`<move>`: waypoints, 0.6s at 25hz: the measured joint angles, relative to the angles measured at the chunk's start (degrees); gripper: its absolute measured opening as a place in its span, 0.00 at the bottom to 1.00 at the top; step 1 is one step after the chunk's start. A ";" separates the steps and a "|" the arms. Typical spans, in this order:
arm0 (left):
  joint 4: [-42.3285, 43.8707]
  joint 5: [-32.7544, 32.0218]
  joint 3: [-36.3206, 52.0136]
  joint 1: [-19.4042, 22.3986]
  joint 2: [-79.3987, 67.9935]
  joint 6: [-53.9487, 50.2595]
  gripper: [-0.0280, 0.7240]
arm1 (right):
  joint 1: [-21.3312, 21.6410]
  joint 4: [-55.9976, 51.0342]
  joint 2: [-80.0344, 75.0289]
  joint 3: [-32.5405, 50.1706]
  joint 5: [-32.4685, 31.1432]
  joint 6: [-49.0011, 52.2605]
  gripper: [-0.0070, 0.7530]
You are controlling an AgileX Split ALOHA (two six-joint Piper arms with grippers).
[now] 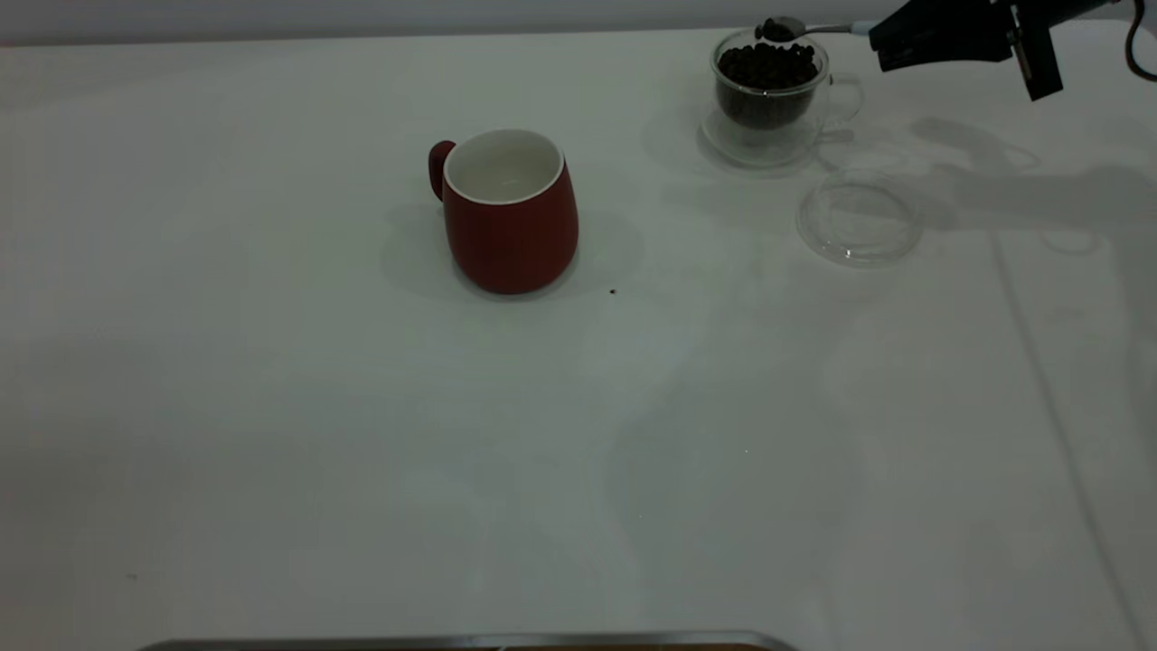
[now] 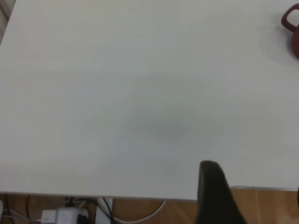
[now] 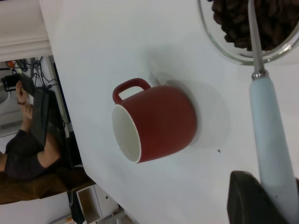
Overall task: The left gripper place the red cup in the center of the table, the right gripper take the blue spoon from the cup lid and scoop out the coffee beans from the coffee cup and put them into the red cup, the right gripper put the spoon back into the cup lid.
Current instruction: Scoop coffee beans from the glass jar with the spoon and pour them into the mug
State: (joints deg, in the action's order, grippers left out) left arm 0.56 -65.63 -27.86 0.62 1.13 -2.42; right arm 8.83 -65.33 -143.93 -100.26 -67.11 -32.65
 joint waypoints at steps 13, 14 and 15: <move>0.00 0.00 0.00 0.00 0.00 -0.05 0.68 | -4.29 -1.58 2.48 0.05 -0.05 -0.16 0.13; 0.00 0.00 0.00 0.00 0.00 -0.05 0.68 | -4.74 -1.72 2.62 0.05 -0.05 -0.16 0.13; 0.00 0.00 0.00 0.00 0.00 -0.05 0.68 | -5.05 -1.77 2.84 0.05 -0.05 -0.10 0.13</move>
State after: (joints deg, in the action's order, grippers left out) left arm 0.56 -65.63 -27.86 0.62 1.13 -2.47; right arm 3.78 -67.10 -141.09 -100.21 -67.17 -32.75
